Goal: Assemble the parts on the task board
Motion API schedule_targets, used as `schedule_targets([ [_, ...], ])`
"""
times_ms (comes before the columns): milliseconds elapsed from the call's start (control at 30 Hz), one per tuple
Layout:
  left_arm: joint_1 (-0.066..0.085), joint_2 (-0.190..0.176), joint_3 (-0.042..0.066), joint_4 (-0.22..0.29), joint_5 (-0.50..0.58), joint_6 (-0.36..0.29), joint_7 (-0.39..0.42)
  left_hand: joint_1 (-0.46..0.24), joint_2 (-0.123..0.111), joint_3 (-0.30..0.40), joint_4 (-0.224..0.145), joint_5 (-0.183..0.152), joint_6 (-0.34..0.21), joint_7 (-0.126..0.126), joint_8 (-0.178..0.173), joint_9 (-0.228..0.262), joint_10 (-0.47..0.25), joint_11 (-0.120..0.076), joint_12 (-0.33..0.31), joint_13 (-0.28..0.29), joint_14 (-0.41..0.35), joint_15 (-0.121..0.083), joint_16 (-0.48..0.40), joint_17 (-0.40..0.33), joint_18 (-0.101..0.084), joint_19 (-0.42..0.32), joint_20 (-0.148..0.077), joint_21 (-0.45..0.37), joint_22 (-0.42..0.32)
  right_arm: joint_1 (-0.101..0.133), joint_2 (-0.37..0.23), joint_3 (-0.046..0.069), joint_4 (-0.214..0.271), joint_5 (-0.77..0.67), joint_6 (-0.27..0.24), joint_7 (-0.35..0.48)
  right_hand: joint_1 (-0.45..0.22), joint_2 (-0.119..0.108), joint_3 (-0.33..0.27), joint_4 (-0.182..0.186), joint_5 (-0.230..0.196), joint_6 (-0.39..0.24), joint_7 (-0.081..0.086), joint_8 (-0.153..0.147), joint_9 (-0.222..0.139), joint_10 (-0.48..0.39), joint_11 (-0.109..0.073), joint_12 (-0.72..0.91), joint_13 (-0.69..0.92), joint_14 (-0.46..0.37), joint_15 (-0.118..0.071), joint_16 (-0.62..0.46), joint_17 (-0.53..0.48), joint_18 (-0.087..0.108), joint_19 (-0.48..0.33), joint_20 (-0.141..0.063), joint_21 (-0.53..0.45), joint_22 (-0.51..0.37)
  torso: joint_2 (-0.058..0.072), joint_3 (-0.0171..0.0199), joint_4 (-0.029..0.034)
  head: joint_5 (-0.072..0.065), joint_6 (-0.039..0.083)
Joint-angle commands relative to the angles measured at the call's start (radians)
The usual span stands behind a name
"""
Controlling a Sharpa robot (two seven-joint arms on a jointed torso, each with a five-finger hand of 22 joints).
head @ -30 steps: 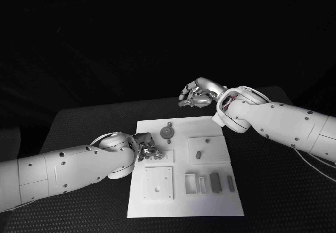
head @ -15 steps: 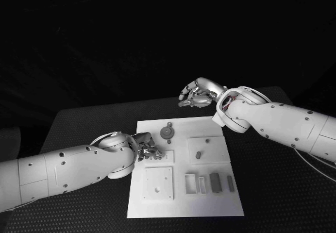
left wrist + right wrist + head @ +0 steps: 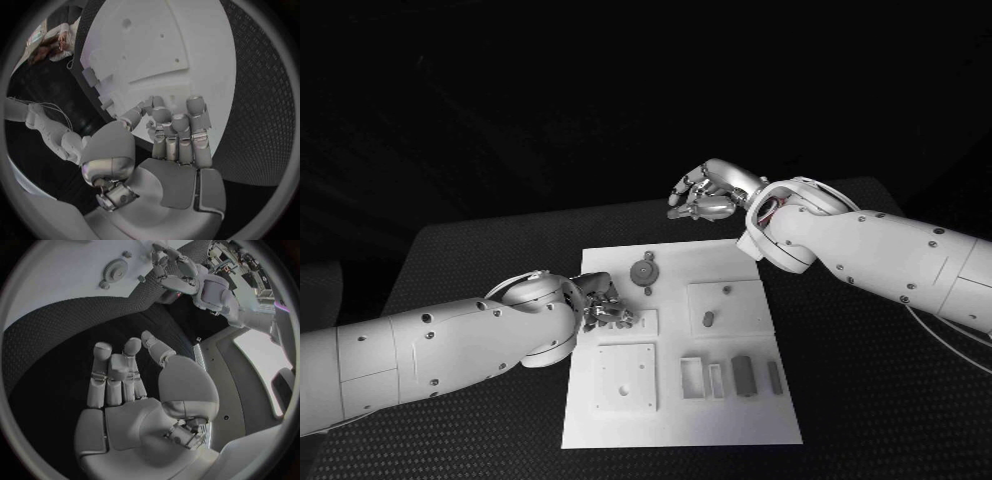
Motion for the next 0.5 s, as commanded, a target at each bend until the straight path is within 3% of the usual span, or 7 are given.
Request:
schedule_targets([
  [33, 0.0, 0.002, 0.0, 0.002, -0.005, -0.008, 0.0, -0.003, -0.013, 0.0, 0.009, -0.006, -0.004, 0.003, -0.004, 0.002, -0.003, -0.003, 0.005, -0.002, 0.003, -0.007, 0.005, -0.002, 0.018, 0.001, -0.008, -0.005, 0.02, -0.001, 0.0, 0.001, 0.002, 0.002, 0.009, 0.007, -0.01, 0.0, -0.004, 0.003, -0.001, -0.005, 0.001, -0.004, 0.001, -0.007, 0.0, -0.004, 0.001, -0.003, 0.003, -0.005, 0.0, 0.013, 0.0, -0.004, -0.005, 0.014, 0.0, -0.0003, 0.0007, -0.001, 0.001],
  [267, 0.0, 0.005, 0.0, 0.002, -0.01, -0.01, 0.001, 0.001, -0.015, 0.001, 0.011, -0.008, -0.004, 0.003, -0.005, 0.002, -0.003, -0.003, 0.005, -0.002, 0.002, -0.007, 0.005, -0.002, 0.019, 0.001, -0.009, -0.005, 0.02, -0.001, -0.002, 0.001, 0.003, 0.002, 0.009, 0.007, -0.011, 0.0, -0.005, 0.003, -0.001, -0.005, 0.001, -0.004, 0.002, -0.007, 0.0, -0.004, 0.001, -0.003, 0.003, -0.005, 0.0, 0.013, 0.0, -0.004, -0.005, 0.014, 0.0, -0.0005, 0.0006, -0.002, 0.002],
  [500, 0.0, 0.006, 0.0, 0.002, -0.01, -0.013, -0.001, 0.024, -0.001, 0.006, 0.004, -0.009, -0.005, 0.004, -0.005, 0.003, -0.004, -0.003, 0.007, -0.002, 0.002, -0.007, 0.007, -0.003, 0.019, 0.001, -0.008, -0.004, 0.021, -0.001, -0.004, 0.001, 0.005, 0.002, 0.009, 0.006, -0.011, 0.0, -0.004, 0.003, -0.001, -0.005, 0.001, -0.004, 0.002, -0.007, 0.0, -0.004, 0.001, -0.003, 0.003, -0.005, 0.0, 0.013, 0.0, -0.004, -0.005, 0.014, 0.0, -0.0004, 0.0009, -0.003, 0.003],
])
